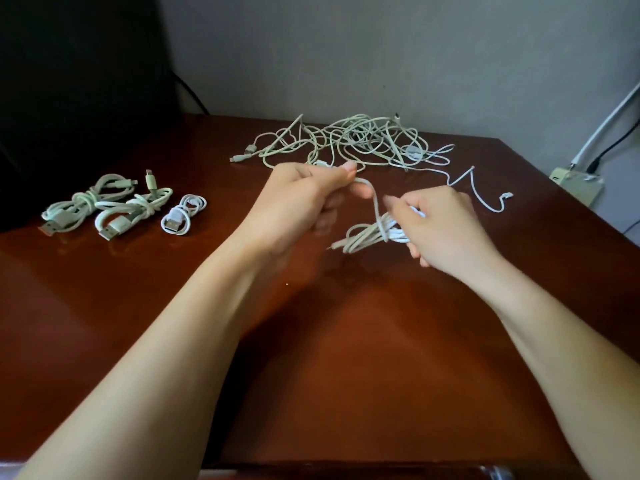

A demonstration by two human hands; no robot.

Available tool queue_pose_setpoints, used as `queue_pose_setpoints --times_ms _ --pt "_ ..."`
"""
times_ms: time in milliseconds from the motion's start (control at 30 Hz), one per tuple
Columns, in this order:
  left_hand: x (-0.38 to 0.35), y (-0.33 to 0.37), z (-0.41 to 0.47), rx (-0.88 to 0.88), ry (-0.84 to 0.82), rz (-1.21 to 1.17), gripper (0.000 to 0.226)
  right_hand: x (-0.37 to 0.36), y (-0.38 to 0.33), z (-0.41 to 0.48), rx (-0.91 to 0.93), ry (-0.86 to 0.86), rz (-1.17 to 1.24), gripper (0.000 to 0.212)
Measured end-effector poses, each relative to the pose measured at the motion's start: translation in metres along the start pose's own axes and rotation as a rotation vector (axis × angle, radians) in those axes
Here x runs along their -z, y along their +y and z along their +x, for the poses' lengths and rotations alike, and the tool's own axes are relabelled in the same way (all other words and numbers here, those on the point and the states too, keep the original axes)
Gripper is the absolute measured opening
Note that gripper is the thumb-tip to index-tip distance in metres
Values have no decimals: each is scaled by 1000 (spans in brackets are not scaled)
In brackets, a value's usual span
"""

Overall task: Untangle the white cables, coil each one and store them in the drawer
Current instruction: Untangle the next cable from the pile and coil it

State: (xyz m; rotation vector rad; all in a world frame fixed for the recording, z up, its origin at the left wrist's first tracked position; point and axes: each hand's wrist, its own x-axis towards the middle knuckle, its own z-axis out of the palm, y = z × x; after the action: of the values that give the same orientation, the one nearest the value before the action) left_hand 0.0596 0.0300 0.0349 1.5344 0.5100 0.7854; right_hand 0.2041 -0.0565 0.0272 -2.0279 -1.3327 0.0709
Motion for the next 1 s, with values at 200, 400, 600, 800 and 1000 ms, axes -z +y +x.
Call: queue_pose_setpoints --times_ms 200,400,600,800,1000 --pt "-12 2 -8 -112 -195 149 34 -6 12 11 -107 177 187 45" --pt "-23 -7 -9 -67 -301 147 13 -1 14 15 -314 224 723 41" --pt "-25 -17 -8 -41 -316 165 12 1 5 11 -394 185 1057 28" --pt "-14 -19 -3 130 -249 103 15 9 -2 9 -462 -2 1456 21" --pt "3 -19 4 319 -126 -117 14 11 -7 4 -421 -207 1404 30"
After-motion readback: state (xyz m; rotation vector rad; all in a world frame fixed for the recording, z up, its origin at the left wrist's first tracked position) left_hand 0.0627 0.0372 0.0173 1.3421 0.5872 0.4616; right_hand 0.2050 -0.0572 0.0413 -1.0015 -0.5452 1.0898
